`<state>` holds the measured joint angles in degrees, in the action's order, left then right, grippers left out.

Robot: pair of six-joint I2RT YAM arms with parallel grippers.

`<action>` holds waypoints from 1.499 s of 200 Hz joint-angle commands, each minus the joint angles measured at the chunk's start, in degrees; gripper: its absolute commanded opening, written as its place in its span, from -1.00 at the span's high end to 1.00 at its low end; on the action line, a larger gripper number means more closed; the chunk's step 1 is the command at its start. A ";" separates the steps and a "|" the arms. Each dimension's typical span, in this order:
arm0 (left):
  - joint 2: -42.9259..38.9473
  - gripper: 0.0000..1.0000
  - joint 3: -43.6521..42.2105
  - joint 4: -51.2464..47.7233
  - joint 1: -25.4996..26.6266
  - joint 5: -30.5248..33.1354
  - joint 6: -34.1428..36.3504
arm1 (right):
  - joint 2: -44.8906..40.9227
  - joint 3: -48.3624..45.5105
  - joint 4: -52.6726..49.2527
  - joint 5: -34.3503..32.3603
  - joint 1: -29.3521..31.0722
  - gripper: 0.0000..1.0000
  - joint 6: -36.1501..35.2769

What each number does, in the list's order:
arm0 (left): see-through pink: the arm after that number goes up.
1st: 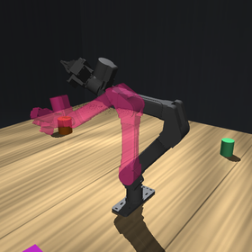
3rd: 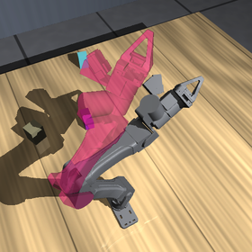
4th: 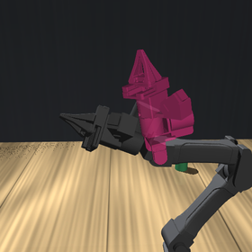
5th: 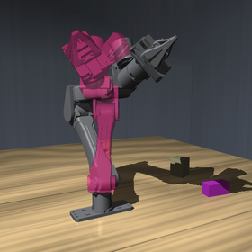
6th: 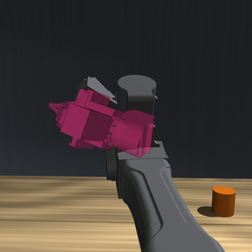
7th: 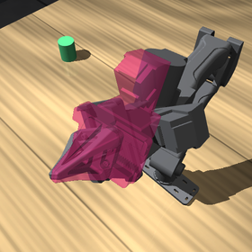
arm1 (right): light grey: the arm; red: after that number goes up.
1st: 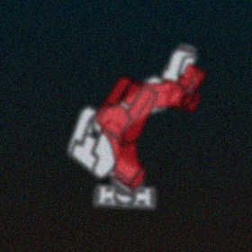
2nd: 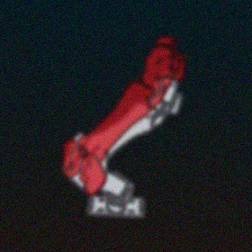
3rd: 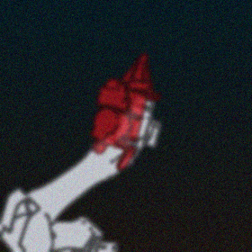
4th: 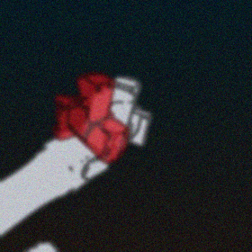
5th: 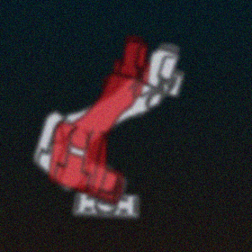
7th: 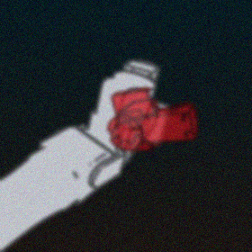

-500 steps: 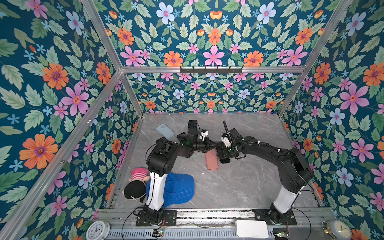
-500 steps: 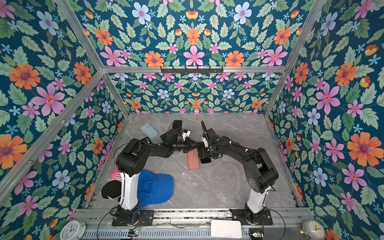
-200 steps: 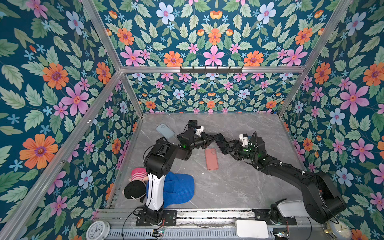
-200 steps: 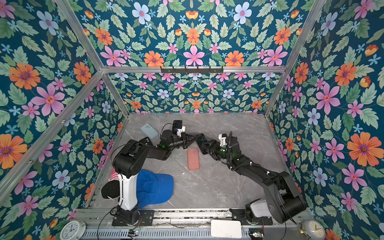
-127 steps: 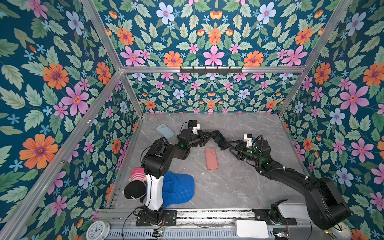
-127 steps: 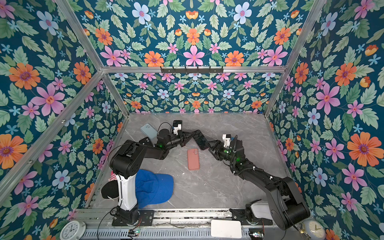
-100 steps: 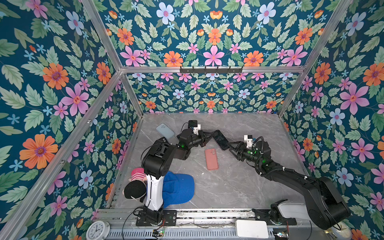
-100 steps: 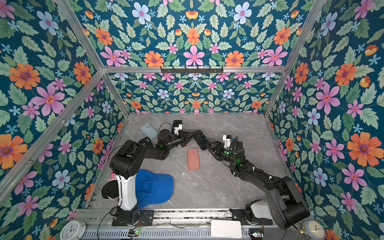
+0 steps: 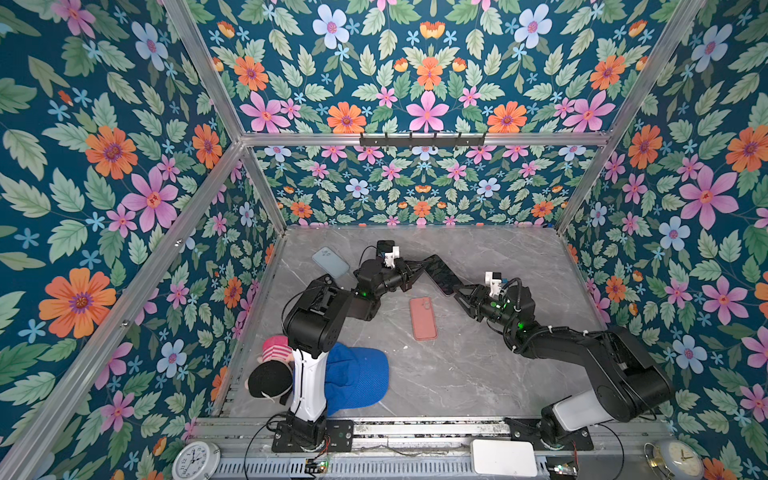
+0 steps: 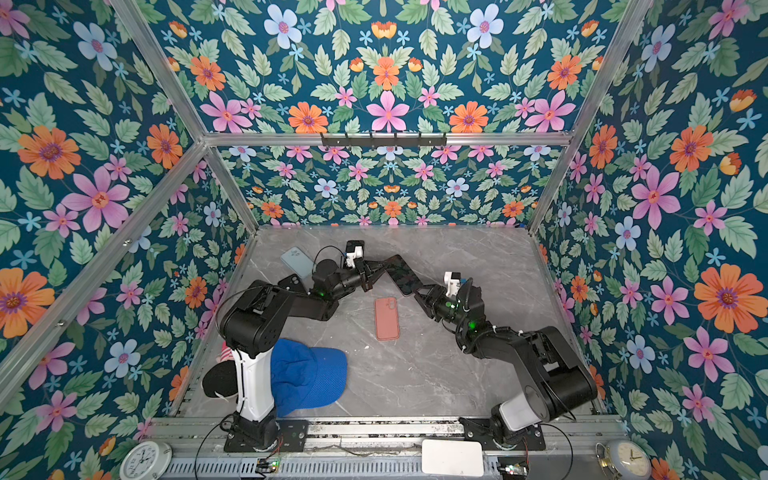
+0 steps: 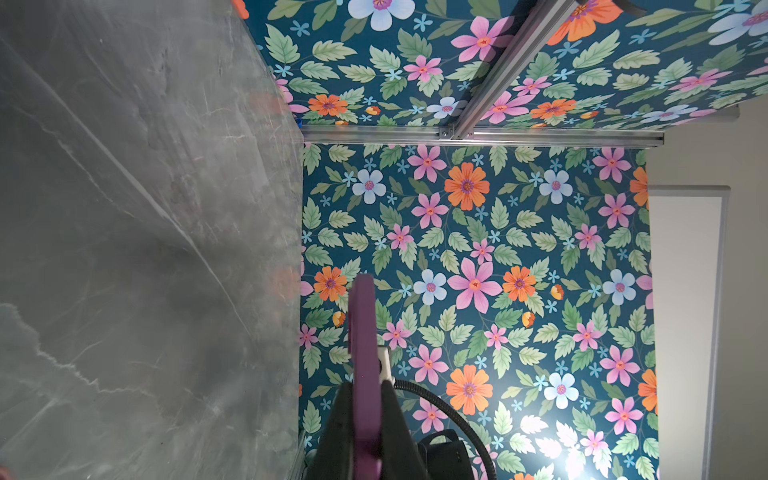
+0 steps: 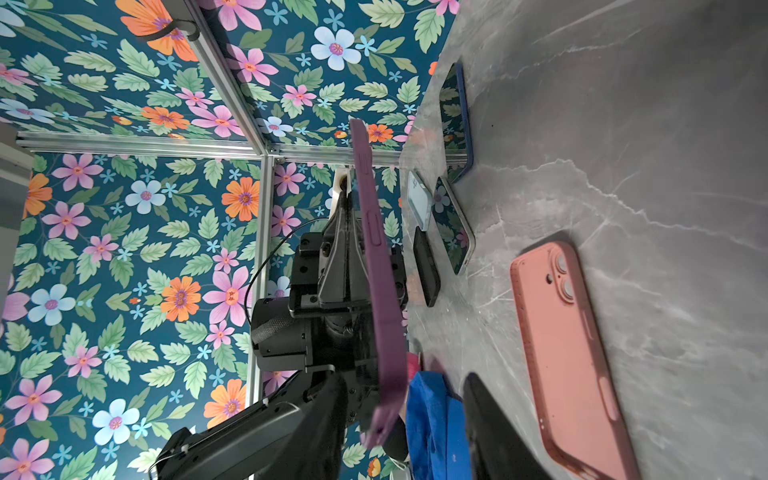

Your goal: Put the phone into the phone case

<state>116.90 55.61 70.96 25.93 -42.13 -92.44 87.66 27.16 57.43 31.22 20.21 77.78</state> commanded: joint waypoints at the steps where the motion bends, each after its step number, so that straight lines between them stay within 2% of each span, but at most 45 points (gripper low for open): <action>1: 0.08 1.00 -0.30 5.59 -0.01 -0.15 -1.81 | 1.96 0.26 9.50 1.12 0.06 0.23 3.36; 122: -0.34 1.00 -1.65 6.97 0.07 -0.04 -2.39 | -0.37 0.39 5.75 0.42 0.05 0.81 2.03; 169: -0.68 1.00 -2.17 6.76 0.17 -0.27 -1.97 | -0.82 0.96 2.98 0.41 0.01 0.96 1.64; 187: -0.93 0.85 -2.62 6.78 0.17 -0.15 -1.88 | -1.29 1.05 1.66 0.42 0.09 1.00 1.38; 213: -2.16 0.30 -4.20 6.14 0.17 0.02 -0.48 | -2.76 1.22 -3.08 0.41 0.06 1.00 0.02; 240: -4.23 -0.10 -8.15 4.53 0.08 0.64 2.07 | -5.25 2.18 -10.82 0.24 0.09 1.00 -2.34; 260: -5.77 -0.20 -11.17 1.99 -0.01 0.79 4.46 | -6.76 3.14 -16.11 0.27 0.03 1.00 -4.12; 300: -8.18 -0.25 -16.68 -3.70 -0.01 0.69 8.22 | -8.91 2.85 -20.47 0.55 0.07 1.00 -5.45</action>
<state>109.58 40.86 70.28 25.93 -41.39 -88.05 80.05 30.02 39.16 31.33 20.18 73.84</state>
